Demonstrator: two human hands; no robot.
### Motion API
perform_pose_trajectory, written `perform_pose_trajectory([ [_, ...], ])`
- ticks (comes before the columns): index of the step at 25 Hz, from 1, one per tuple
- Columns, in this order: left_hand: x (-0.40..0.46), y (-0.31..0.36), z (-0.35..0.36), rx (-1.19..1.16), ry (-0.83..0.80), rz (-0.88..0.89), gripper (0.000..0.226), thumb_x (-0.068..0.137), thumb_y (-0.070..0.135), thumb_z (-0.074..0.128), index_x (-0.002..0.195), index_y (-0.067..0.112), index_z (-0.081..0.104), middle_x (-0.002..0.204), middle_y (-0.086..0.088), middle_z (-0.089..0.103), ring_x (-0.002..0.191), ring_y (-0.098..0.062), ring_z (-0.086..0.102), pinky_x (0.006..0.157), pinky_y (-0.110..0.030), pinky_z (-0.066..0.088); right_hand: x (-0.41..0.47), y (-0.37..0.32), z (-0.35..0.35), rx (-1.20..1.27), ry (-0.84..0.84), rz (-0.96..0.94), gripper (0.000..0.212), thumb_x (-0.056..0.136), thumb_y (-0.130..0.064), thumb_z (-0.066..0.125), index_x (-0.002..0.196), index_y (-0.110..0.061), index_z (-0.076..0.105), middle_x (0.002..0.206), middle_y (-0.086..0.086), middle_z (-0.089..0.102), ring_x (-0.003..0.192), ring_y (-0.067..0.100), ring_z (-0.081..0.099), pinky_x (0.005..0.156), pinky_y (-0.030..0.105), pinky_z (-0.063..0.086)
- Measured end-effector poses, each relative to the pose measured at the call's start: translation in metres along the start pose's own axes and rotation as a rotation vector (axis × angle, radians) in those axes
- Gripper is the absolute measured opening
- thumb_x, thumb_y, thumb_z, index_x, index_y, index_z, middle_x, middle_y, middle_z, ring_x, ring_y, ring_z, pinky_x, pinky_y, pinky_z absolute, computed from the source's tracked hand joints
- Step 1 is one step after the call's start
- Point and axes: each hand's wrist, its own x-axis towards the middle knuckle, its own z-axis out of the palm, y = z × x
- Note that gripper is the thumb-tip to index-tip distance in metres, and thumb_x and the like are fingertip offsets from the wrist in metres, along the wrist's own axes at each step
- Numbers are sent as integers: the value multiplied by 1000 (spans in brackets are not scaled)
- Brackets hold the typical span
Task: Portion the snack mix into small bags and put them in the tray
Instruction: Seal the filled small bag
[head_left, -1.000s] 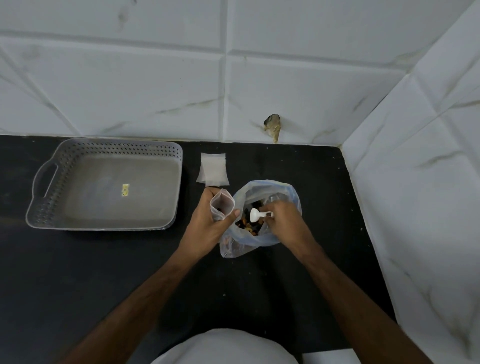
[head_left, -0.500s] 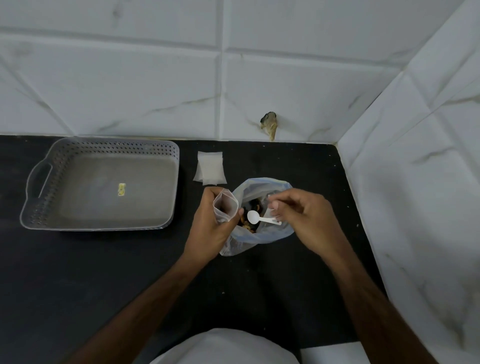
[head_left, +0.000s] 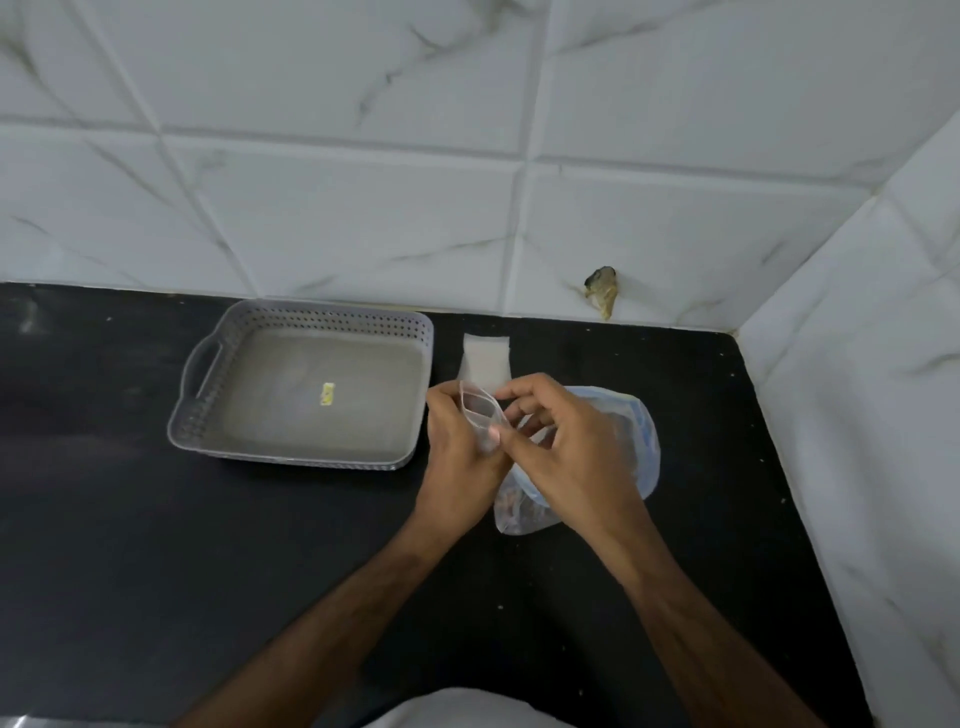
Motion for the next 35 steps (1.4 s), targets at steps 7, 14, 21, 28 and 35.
perform_pose_trajectory([
  [7,-3,17,-50,-236,-148,-94,31,98,18,63,122,11,45,113,-8,59,101,-16,65,76,-37,62,23,-3,-6,145,-76,32,21,88,-6,72,102,-22,71,85,-8,71,83,6,69,75,20,56],
  [14,9,25,-64,-216,-48,53,19,99,17,57,95,-1,60,76,-14,57,68,-22,55,59,-34,50,30,-8,-1,102,-186,47,11,95,-25,66,102,-28,74,96,-11,71,91,7,67,83,30,57],
  [21,10,15,-68,-79,-24,162,16,99,22,60,95,7,64,76,-10,61,67,-27,62,57,-44,57,32,-10,-4,29,-136,30,3,88,-25,75,88,-22,76,77,-9,72,76,9,67,74,35,57],
  [28,16,13,-65,-21,-60,182,15,94,27,70,96,12,71,86,-5,72,79,-22,68,69,-38,55,29,-8,4,-28,-108,-59,5,89,-27,73,85,-24,72,80,-14,66,81,7,63,71,25,54],
  [35,25,21,-68,-183,8,129,23,79,18,79,67,10,61,63,-3,61,62,-19,57,61,-27,49,35,-7,1,51,-24,-46,12,80,-27,82,77,-22,72,74,-9,68,73,12,64,65,29,55],
])
